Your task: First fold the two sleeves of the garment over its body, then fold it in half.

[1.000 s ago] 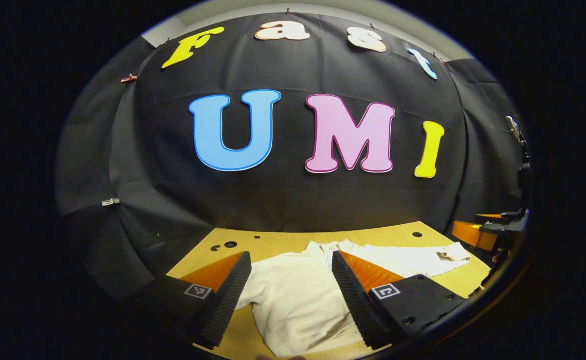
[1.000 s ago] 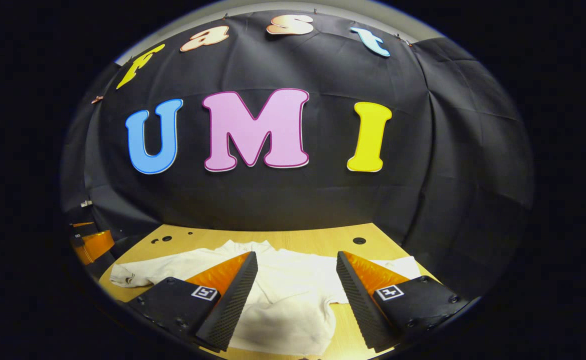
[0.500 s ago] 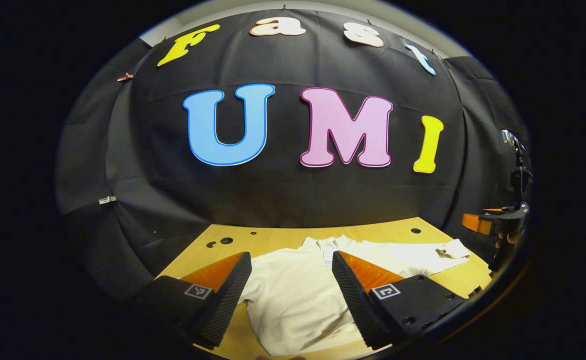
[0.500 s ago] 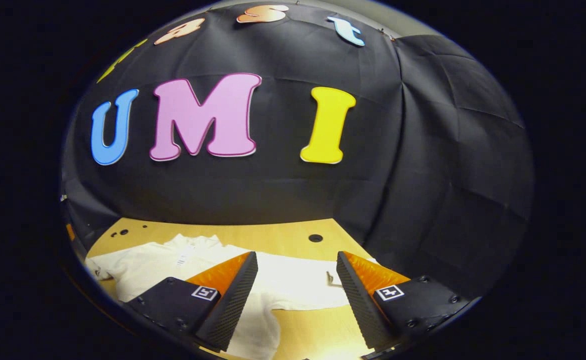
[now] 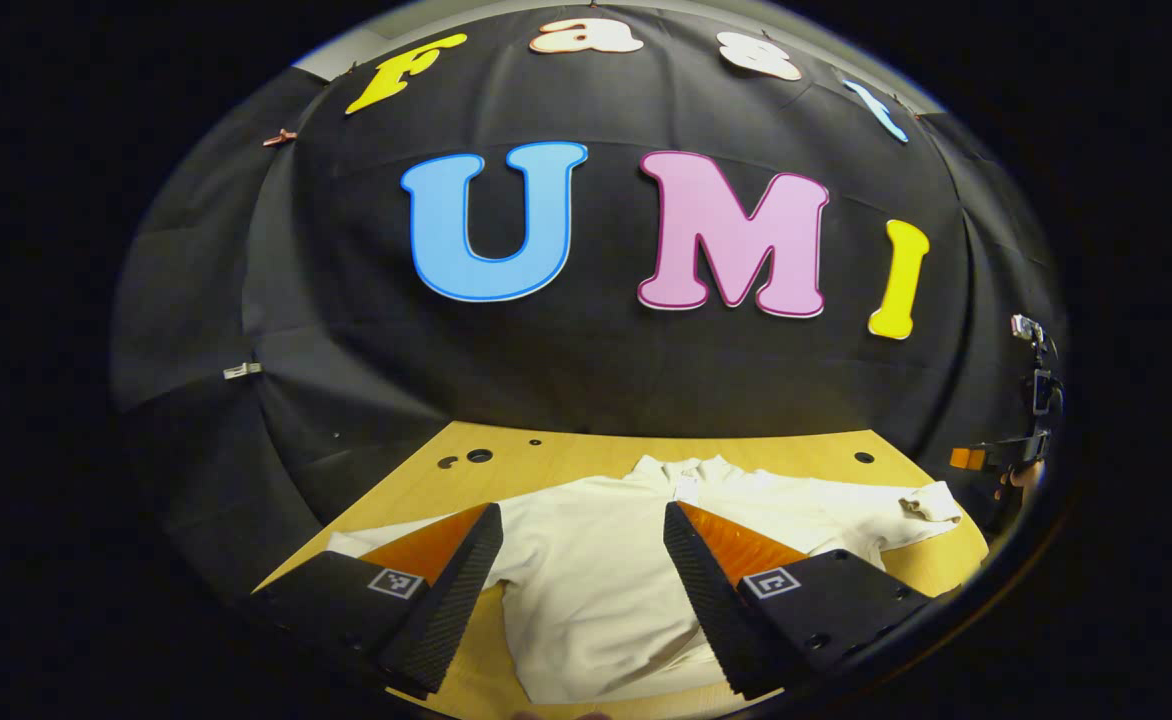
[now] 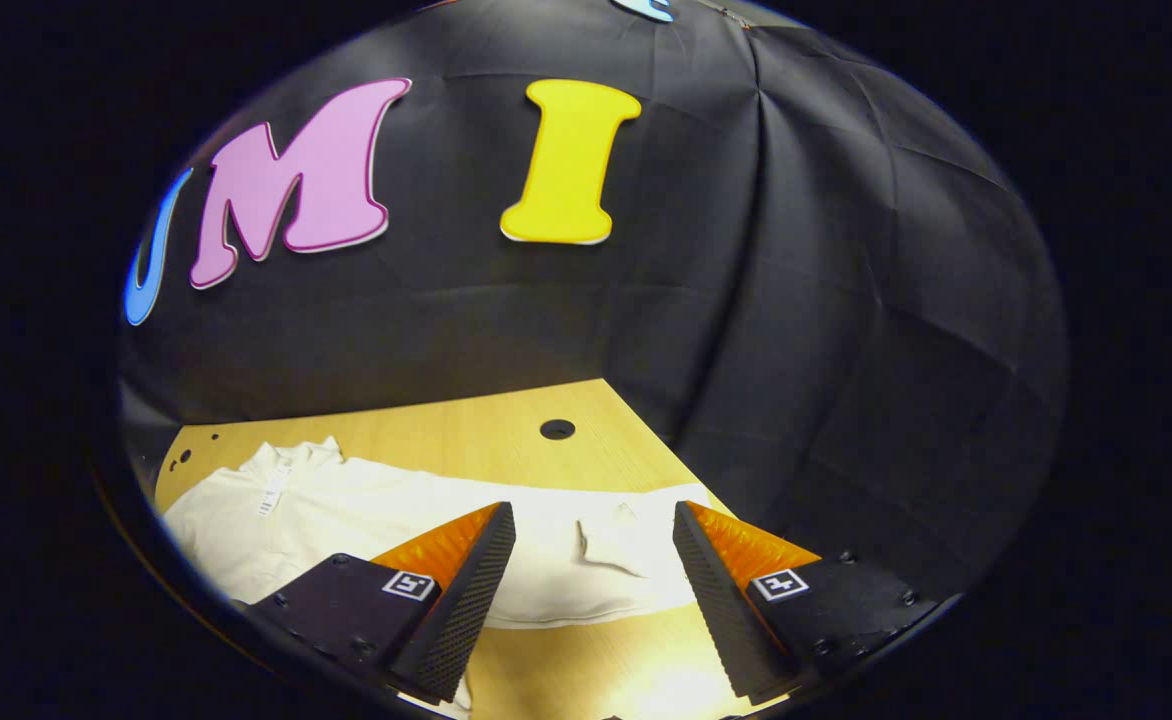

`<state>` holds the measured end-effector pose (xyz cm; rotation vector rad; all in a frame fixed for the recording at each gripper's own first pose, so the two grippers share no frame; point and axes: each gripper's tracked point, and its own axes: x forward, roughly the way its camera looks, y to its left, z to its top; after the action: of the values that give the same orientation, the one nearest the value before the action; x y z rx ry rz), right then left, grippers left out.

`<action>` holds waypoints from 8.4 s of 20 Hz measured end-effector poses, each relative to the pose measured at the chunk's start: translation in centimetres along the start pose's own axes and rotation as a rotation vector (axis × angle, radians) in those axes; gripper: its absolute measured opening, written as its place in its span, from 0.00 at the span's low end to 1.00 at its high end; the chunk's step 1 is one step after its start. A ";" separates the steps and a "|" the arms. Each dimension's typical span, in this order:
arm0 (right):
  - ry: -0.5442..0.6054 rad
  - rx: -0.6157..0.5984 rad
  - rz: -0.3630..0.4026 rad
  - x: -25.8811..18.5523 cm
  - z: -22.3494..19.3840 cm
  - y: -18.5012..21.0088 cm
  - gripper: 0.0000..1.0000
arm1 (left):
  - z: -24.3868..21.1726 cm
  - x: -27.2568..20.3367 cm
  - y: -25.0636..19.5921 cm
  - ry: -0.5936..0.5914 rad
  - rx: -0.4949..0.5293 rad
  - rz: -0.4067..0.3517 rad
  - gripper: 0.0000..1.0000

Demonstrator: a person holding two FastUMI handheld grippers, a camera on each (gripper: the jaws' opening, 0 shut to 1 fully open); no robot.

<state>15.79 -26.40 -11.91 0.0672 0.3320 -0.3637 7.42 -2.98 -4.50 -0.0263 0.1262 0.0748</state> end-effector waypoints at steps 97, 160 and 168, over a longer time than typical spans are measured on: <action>0.145 -0.156 0.491 -4.9 -1.6 35.5 0.99 | -12.8 2.7 29.5 0.186 -0.206 0.412 0.98; 0.182 0.188 -0.031 -9.3 -4.2 -6.1 0.99 | 1.0 24.4 -12.0 0.166 -0.198 -0.333 0.12; 0.209 0.222 -0.034 -9.0 -5.6 -4.9 0.99 | -3.8 24.0 -24.7 0.250 -0.135 -0.441 0.12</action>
<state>4.40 -27.28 -14.22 0.3191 0.4985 -0.4277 32.54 -25.96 -10.74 -0.1976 0.3621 -0.3615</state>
